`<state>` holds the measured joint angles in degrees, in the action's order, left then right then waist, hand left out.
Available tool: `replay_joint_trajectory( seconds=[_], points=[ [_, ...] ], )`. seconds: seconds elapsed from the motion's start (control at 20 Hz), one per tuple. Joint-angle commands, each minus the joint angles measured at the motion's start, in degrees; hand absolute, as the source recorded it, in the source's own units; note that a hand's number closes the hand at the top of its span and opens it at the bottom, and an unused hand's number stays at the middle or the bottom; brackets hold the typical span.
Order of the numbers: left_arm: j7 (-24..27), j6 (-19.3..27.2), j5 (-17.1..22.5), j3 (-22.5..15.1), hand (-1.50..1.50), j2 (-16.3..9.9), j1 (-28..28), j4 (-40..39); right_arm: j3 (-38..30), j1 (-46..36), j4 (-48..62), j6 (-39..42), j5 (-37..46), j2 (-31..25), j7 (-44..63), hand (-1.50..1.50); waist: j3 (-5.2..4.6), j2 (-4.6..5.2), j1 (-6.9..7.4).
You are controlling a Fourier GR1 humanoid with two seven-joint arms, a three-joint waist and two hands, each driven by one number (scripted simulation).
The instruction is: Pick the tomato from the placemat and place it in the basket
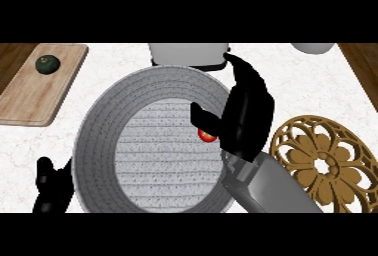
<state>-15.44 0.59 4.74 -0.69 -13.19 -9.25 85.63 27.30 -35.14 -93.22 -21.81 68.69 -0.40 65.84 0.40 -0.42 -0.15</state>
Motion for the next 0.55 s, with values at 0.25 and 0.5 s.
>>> replay_joint_trajectory(
  seconds=[0.25,0.5],
  points=[
    [0.30,-0.71,0.62,1.20,0.00,0.11,-2.59,-1.40,-6.64,6.36,-16.02,3.38,3.56,0.38,8.46,-1.50,-0.42,0.05,-0.49],
    [0.41,-1.51,0.91,2.28,0.00,-0.31,-0.17,-4.39,-7.41,19.14,-29.11,6.27,4.39,-0.22,5.28,-1.50,-0.41,0.11,-1.37]
  ],
)
